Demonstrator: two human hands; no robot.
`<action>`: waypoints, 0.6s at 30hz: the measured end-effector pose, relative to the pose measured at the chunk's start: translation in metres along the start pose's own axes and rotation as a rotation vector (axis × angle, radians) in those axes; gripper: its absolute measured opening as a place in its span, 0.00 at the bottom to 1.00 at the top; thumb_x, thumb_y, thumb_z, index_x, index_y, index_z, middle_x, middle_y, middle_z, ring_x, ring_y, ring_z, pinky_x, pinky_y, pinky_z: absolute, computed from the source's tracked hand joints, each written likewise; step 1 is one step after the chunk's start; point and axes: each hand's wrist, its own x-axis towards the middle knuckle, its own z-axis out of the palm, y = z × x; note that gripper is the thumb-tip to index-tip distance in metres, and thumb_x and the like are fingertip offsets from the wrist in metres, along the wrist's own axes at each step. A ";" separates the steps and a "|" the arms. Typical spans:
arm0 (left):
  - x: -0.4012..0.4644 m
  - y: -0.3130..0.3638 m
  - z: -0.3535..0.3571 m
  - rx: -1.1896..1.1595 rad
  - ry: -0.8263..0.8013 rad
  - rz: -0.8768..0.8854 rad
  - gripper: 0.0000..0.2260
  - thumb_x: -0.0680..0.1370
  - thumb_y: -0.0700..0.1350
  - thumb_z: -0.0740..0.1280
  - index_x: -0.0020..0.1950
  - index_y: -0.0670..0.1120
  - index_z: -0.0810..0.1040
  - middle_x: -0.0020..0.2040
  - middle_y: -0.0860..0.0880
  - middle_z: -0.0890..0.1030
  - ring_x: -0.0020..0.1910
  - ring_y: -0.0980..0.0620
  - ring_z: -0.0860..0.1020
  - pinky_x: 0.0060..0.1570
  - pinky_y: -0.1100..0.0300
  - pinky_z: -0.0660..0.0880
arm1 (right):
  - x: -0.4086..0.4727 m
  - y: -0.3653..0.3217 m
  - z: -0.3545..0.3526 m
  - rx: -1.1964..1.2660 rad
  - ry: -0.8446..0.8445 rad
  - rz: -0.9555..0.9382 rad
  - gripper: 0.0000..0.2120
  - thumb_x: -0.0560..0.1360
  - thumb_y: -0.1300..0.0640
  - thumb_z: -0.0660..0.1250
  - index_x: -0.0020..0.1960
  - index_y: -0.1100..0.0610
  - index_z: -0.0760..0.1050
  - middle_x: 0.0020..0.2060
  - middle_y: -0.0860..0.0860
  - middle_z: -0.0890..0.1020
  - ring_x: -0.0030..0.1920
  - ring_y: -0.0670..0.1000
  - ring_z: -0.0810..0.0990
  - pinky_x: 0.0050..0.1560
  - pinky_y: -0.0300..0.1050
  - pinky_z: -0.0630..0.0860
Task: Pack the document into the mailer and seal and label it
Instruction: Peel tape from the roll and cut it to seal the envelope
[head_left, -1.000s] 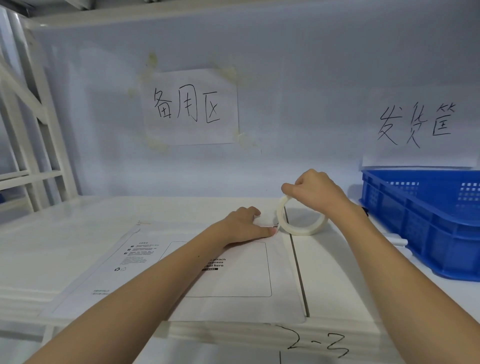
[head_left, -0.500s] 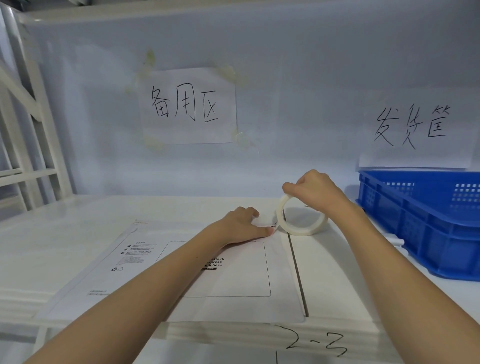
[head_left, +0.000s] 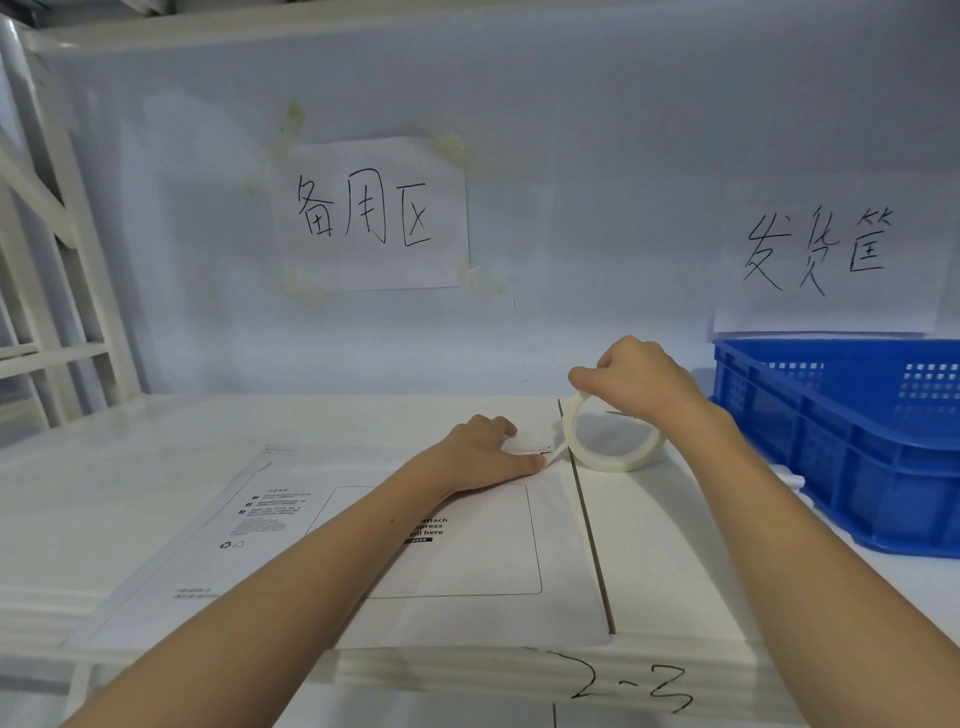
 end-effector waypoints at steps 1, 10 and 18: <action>-0.001 -0.001 0.001 -0.001 0.016 0.004 0.32 0.75 0.67 0.63 0.74 0.52 0.66 0.72 0.48 0.68 0.72 0.47 0.66 0.68 0.50 0.66 | 0.001 0.001 0.000 0.017 -0.011 0.003 0.20 0.68 0.51 0.65 0.29 0.54 0.55 0.25 0.48 0.58 0.29 0.52 0.57 0.32 0.44 0.55; -0.006 -0.005 0.002 -0.140 0.075 0.034 0.30 0.75 0.67 0.63 0.71 0.51 0.69 0.69 0.50 0.72 0.68 0.50 0.70 0.64 0.54 0.68 | 0.004 0.010 -0.004 0.203 -0.089 0.102 0.20 0.70 0.52 0.65 0.28 0.54 0.55 0.22 0.47 0.58 0.27 0.52 0.57 0.33 0.45 0.60; -0.007 -0.004 0.003 -0.077 0.072 0.033 0.30 0.76 0.68 0.62 0.71 0.51 0.69 0.70 0.50 0.71 0.69 0.49 0.69 0.67 0.50 0.68 | 0.005 0.010 -0.004 0.218 -0.110 0.101 0.20 0.70 0.53 0.65 0.28 0.54 0.56 0.21 0.46 0.58 0.27 0.53 0.58 0.32 0.44 0.61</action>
